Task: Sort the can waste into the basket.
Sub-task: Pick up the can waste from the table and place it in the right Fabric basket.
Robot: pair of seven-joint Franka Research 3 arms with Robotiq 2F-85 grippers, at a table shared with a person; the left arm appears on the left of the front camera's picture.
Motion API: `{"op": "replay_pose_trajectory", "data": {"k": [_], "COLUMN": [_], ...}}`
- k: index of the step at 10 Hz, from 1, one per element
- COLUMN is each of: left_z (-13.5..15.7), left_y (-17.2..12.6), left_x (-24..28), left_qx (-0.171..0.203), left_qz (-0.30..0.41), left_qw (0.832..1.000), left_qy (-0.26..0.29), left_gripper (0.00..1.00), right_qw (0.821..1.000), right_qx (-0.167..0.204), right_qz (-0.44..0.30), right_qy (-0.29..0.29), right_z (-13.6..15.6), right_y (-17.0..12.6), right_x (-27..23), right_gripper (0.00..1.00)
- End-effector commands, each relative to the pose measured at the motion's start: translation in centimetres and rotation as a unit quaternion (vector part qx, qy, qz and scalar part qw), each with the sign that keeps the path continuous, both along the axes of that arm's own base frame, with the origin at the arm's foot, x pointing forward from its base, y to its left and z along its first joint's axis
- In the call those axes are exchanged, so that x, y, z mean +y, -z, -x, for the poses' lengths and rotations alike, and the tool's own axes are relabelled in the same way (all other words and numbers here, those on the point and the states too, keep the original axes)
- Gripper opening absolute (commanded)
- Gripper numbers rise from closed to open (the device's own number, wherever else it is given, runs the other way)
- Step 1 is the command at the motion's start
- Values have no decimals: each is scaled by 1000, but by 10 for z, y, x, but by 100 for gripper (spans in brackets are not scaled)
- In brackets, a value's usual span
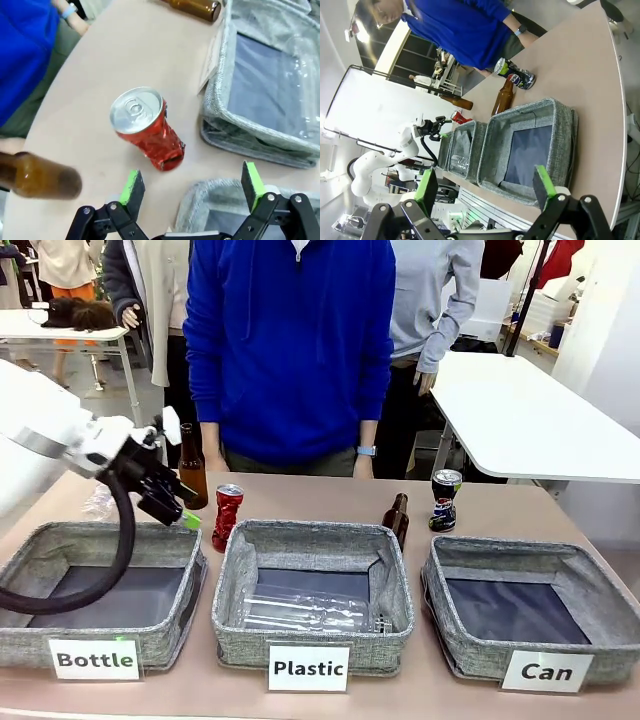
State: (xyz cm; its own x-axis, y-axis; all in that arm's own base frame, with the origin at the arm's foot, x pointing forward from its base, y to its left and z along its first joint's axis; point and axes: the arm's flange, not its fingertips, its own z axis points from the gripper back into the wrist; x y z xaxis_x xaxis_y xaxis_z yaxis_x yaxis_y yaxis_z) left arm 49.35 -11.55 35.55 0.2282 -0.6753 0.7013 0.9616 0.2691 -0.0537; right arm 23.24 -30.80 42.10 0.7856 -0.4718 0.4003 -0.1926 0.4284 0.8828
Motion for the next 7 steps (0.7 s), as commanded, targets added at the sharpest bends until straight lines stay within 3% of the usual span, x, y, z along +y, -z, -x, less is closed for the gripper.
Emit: {"op": "replay_pose_trajectory", "data": {"k": [1, 4, 7], "left_z": [-18, -28, -40], "left_y": [4, 1, 11], "left_x": [-6, -11, -16], "left_qx": [10, -16, 2], "left_qz": [-19, -25, -24], "left_qw": [1000, 999, 1000], "left_qy": [-4, -24, -16], "left_gripper": [100, 100, 100], "right_qw": [1000, 1000, 1000], "right_qx": [-19, -19, -19], "right_qz": [2, 2, 2], "right_qy": [-3, -3, -3], "right_z": [-1, -1, -1], "right_y": [-1, -1, -1], "right_x": [-3, -3, -3], "right_gripper": [100, 100, 100]}}
